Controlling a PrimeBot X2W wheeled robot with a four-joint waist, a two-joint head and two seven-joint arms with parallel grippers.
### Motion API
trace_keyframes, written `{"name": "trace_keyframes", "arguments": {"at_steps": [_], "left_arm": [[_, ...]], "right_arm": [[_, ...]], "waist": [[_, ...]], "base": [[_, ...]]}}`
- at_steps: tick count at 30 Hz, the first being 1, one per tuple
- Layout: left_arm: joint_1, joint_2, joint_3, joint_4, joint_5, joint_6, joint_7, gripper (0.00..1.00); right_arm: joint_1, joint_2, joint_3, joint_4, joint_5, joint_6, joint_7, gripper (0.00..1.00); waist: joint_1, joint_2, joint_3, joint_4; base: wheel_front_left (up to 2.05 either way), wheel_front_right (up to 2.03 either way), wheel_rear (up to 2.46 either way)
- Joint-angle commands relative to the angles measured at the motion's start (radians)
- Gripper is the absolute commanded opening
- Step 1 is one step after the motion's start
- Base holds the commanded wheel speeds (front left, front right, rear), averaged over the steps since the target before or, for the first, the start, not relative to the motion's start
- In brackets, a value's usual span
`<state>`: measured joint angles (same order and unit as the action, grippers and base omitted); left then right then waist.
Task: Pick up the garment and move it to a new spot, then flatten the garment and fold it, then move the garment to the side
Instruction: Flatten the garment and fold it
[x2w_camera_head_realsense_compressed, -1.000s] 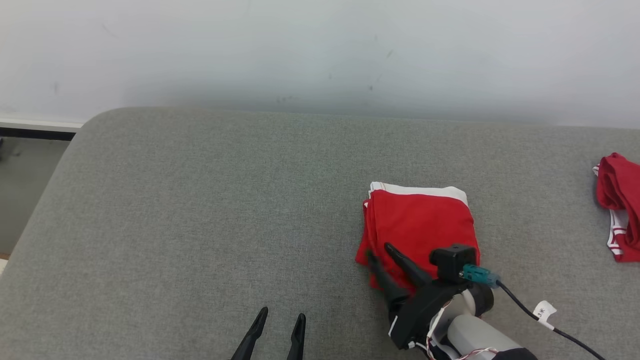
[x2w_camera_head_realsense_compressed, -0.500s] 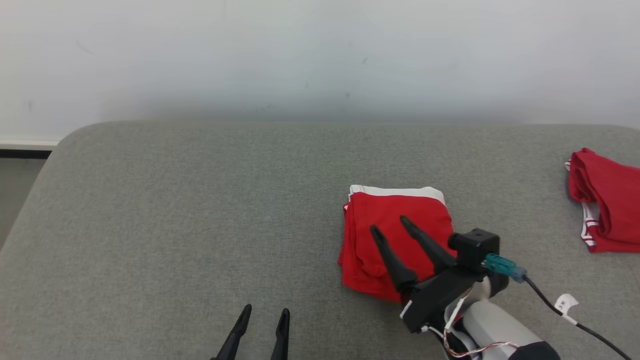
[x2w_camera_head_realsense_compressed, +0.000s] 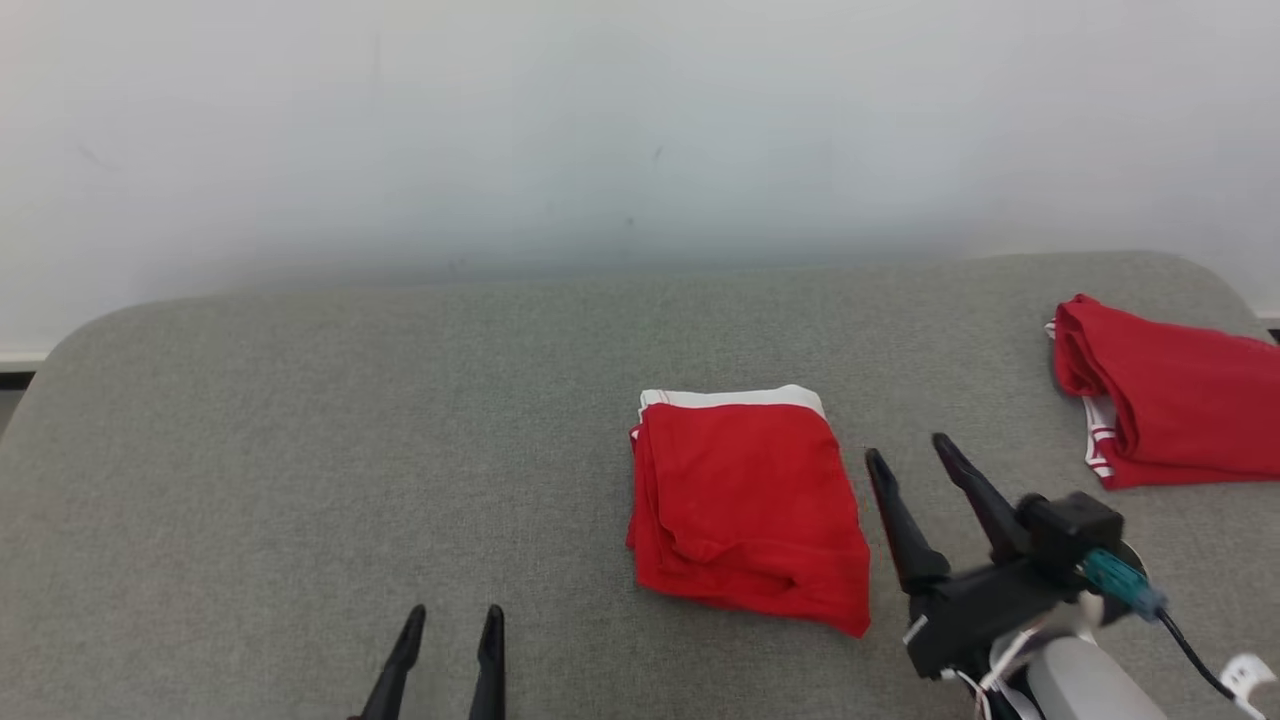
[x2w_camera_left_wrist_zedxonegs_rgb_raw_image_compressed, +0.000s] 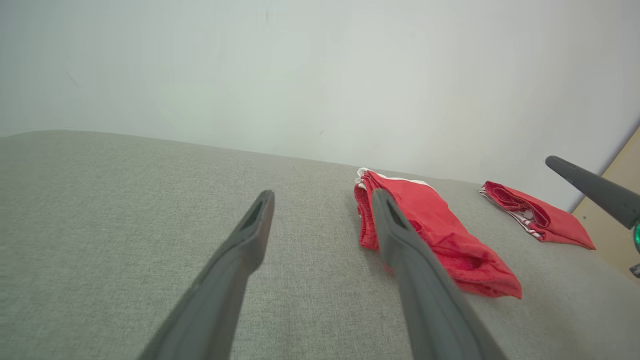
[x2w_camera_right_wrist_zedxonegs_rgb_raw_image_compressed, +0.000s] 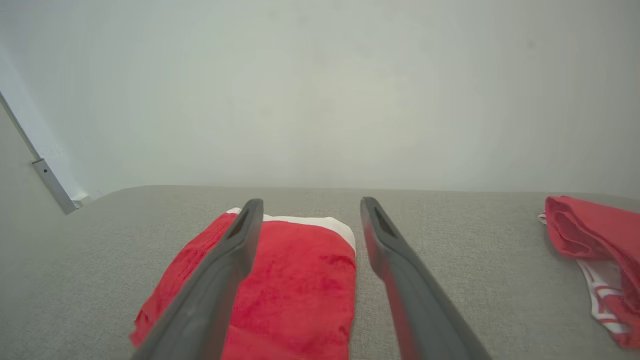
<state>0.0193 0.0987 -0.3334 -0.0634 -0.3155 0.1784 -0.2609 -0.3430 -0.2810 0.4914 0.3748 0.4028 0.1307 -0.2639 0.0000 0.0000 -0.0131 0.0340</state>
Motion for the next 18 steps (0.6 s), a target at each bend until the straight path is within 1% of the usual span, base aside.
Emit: {"name": "trace_keyframes", "arguments": {"at_steps": [1, 5, 11, 18], "left_arm": [[0.017, 0.007, 0.015, -0.008, 0.008, 0.002, -0.004, 1.0], [0.036, 0.01, 0.054, -0.02, 0.016, -0.01, -0.004, 1.0], [0.065, 0.01, 0.111, -0.038, 0.045, -0.046, -0.004, 1.0], [0.1, -0.003, 0.158, -0.051, 0.104, -0.102, -0.004, 1.0]], "right_arm": [[0.035, -0.006, -0.021, -0.016, -0.017, 0.0, 0.0, 1.0], [0.105, -0.01, -0.075, -0.064, -0.055, 0.0, 0.0, 1.0], [0.203, -0.013, -0.138, -0.147, -0.097, 0.0, 0.0, 1.0], [0.308, 0.008, -0.189, -0.254, -0.137, 0.0, 0.0, 1.0]], "waist": [[0.0, 0.0, -0.014, -0.014], [0.0, 0.0, -0.026, -0.026], [0.0, 0.0, -0.04, -0.036], [0.0, 0.0, -0.059, -0.038]], "base": [[0.0, 0.0, 0.0], [0.0, 0.0, 0.0], [0.0, 0.0, 0.0], [0.0, 0.0, 0.0]]}}
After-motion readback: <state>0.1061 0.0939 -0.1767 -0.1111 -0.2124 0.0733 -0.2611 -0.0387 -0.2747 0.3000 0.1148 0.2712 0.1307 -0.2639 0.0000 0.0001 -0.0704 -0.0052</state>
